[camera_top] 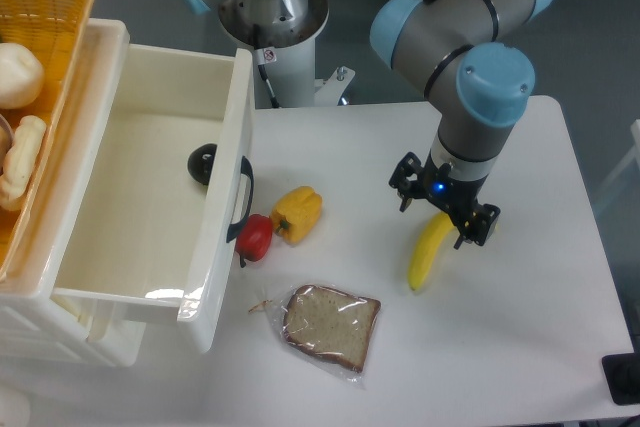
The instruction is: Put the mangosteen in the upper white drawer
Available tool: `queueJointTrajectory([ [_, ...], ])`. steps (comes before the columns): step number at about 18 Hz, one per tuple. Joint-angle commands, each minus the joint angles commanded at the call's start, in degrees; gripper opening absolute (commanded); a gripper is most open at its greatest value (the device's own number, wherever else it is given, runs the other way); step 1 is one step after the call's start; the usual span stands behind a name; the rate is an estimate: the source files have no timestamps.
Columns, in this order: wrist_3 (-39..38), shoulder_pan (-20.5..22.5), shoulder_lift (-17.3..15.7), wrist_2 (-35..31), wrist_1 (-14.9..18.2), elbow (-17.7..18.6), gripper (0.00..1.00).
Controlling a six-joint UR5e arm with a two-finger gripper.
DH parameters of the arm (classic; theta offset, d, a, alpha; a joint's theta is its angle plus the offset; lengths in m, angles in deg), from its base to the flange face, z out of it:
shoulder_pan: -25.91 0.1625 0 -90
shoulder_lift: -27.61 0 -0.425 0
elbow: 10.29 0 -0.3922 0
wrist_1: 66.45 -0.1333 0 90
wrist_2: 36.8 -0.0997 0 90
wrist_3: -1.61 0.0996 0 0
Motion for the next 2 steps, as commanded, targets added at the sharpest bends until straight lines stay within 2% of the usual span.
queueJointTrajectory([
  [2, 0.72, 0.18, 0.09, -0.09, 0.09, 0.0, 1.0],
])
